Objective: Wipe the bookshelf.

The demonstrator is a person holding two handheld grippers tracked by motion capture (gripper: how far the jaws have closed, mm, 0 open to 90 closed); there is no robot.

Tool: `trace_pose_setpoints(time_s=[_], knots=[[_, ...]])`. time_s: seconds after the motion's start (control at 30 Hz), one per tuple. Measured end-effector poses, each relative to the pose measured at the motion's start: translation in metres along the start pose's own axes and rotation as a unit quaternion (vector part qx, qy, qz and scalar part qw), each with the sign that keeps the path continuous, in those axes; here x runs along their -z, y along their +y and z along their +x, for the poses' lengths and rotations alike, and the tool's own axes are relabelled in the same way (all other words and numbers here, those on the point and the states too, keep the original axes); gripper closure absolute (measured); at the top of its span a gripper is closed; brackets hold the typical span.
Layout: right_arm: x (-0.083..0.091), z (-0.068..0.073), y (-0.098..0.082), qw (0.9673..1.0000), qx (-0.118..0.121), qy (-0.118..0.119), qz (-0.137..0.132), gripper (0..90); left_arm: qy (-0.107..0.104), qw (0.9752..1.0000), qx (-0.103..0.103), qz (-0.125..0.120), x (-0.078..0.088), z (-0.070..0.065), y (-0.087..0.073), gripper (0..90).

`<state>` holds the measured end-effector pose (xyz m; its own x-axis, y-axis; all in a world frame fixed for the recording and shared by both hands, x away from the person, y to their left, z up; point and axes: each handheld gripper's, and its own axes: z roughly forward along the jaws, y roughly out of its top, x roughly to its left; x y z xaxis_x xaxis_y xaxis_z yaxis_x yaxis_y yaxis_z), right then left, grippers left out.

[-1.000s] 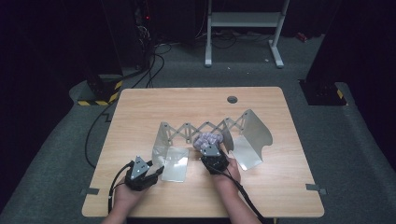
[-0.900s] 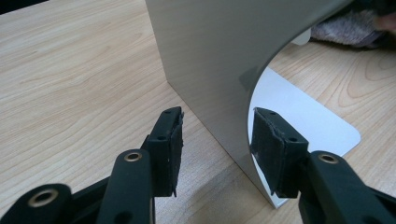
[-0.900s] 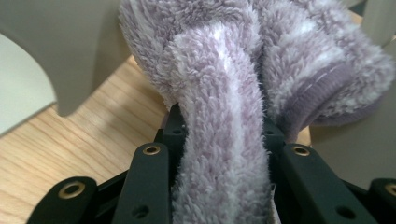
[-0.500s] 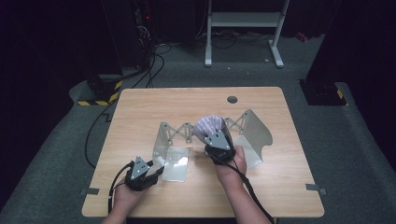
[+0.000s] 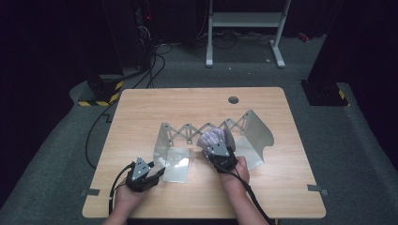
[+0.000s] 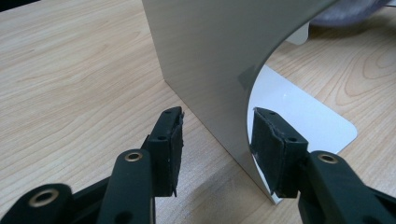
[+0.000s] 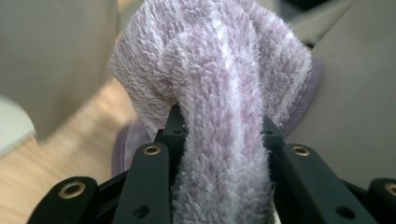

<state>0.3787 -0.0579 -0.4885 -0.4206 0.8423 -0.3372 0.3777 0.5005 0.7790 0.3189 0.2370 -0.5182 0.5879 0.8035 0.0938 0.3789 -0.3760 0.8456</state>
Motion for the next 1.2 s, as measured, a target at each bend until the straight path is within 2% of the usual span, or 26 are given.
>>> trace_pose_setpoints(time_s=[0.03,0.07,0.13,0.27,0.37,0.47,0.57,0.63,0.8,0.87,0.93,1.0,1.07,1.13,1.2], knots=[[0.000,0.000,0.000,1.0000,0.000,0.000,0.000,66.5,0.000,1.0000,0.000,0.000,0.000,0.000,0.000,53.3],[-0.008,0.002,-0.009,0.9998,-0.003,0.007,0.019,66.5,0.000,1.0000,0.000,0.000,0.000,0.000,0.000,53.3],[-0.014,0.004,-0.016,0.9995,-0.006,0.012,0.030,66.5,0.001,1.0000,0.001,0.000,0.001,0.000,0.000,53.4],[-0.016,0.005,-0.021,0.9991,-0.012,0.021,0.033,66.4,0.001,1.0000,0.002,0.001,0.000,0.000,-0.001,53.5],[-0.016,0.004,-0.023,0.9985,-0.022,0.038,0.034,66.4,0.000,1.0000,0.001,0.001,-0.001,-0.001,0.000,53.8],[-0.009,0.006,-0.022,0.9974,-0.035,0.058,0.023,66.2,-0.001,1.0000,0.001,0.003,-0.002,-0.002,0.000,53.8],[0.010,0.013,-0.014,0.9943,-0.051,0.092,-0.016,66.0,-0.002,1.0000,-0.002,0.006,-0.003,-0.004,0.000,53.9],[0.016,0.017,-0.013,0.9933,-0.052,0.101,-0.024,66.0,-0.002,1.0000,-0.002,0.006,-0.004,-0.005,0.000,53.9],[0.016,0.025,-0.020,0.9925,-0.047,0.111,-0.020,65.7,-0.004,1.0000,-0.005,0.006,-0.004,-0.006,0.000,55.1],[0.017,0.028,-0.026,0.9915,-0.053,0.117,-0.020,65.5,-0.004,1.0000,-0.004,0.006,-0.005,-0.007,0.001,55.8],[0.017,0.033,-0.030,0.9910,-0.051,0.122,-0.019,65.4,-0.005,1.0000,-0.002,0.005,-0.007,-0.007,0.001,58.0],[0.016,0.037,-0.032,0.9920,-0.036,0.120,-0.016,65.3,-0.002,1.0000,-0.002,0.007,-0.009,-0.009,0.002,60.7],[0.015,0.038,-0.033,0.9914,-0.041,0.124,-0.014,65.3,0.001,1.0000,0.002,0.007,-0.011,-0.009,0.004,63.7],[0.015,0.040,-0.033,0.9919,-0.032,0.122,-0.014,65.2,0.010,0.9999,0.002,0.009,-0.013,-0.010,0.005,65.5],[0.015,0.040,-0.033,0.9916,-0.036,0.124,-0.015,65.1,0.011,0.9999,0.006,0.008,-0.015,-0.009,0.005,69.1]])
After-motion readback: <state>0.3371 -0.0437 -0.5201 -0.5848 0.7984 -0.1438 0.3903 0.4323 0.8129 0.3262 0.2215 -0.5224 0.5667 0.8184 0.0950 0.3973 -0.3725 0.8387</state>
